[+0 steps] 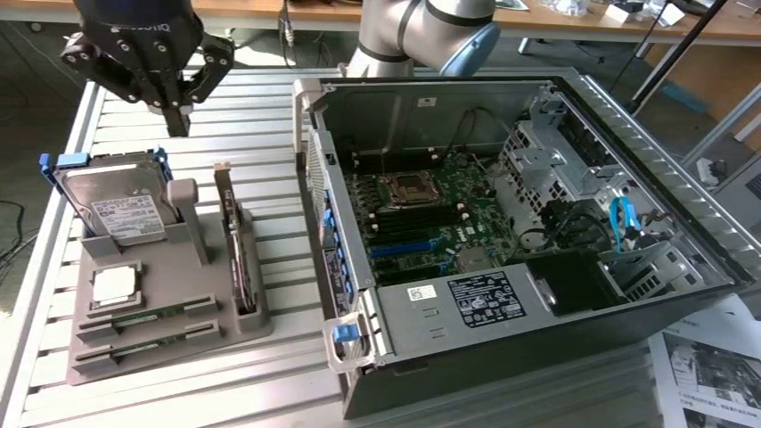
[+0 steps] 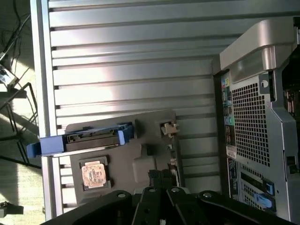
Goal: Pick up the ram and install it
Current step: 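Reach for the ram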
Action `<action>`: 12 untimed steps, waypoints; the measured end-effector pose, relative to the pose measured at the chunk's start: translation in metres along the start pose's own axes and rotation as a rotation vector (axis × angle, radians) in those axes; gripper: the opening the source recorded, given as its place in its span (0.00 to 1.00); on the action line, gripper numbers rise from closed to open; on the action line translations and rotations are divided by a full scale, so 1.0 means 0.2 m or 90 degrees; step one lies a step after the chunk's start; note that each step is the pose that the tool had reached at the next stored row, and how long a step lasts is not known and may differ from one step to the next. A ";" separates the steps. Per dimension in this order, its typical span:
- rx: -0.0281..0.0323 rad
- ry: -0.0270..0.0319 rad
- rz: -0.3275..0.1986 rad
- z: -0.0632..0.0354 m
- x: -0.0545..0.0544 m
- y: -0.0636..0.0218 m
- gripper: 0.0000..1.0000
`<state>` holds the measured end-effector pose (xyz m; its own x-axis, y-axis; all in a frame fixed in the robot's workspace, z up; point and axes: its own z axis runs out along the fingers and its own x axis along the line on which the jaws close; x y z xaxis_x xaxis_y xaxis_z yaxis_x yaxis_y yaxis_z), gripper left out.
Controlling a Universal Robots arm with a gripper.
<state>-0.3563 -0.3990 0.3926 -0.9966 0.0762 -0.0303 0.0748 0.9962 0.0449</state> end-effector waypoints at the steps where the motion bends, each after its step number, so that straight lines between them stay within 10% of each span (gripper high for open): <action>1: 0.0001 0.0001 0.000 -0.001 0.03 -0.002 0.11; 6: 0.0001 0.0001 0.000 0.000 0.20 -0.015 0.11; 12: 0.0001 0.0001 0.000 0.000 0.23 -0.017 0.11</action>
<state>-0.4026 -0.3989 0.3909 -0.9966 0.0762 -0.0302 0.0748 0.9962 0.0448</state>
